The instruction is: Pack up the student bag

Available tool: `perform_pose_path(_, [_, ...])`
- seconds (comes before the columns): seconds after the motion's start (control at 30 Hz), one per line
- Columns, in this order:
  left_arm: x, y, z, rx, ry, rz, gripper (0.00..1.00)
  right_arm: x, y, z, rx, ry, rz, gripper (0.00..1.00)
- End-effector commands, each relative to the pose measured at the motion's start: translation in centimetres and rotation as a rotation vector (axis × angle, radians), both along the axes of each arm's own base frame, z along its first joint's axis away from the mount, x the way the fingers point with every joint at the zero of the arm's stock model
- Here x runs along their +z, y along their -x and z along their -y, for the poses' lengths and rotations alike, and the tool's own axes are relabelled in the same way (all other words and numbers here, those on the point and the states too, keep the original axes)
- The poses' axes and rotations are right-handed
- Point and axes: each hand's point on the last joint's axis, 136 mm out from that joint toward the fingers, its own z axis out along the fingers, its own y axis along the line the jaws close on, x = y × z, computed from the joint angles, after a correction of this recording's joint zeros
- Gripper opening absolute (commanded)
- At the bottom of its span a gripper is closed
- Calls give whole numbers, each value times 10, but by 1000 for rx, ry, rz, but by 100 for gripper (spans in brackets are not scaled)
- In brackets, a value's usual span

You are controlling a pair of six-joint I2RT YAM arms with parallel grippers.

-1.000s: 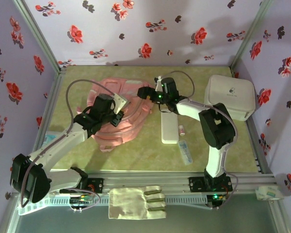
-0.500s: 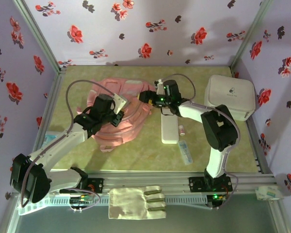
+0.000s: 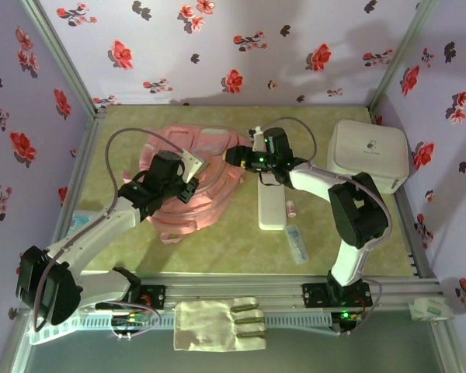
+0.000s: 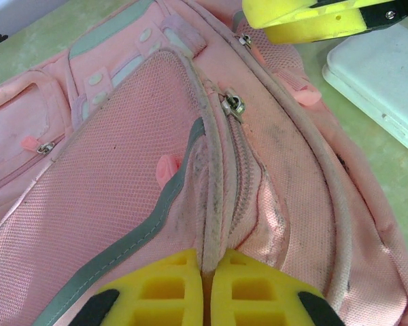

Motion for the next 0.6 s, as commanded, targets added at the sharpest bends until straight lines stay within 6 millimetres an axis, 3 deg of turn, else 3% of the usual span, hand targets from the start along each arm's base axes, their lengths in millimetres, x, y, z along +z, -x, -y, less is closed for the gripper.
perform_pose_path(0.0, [37, -9, 13, -7, 119, 86, 0, -13, -19, 13, -74, 25, -23, 72])
perform_pose_path(0.27, [35, -10, 14, -6, 123, 75, 0, -17, -30, -9, 13, -67, -40, 73])
perform_pose_path(0.57, [34, -10, 15, -7, 119, 67, 0, -7, -17, -23, 113, -213, -35, 66])
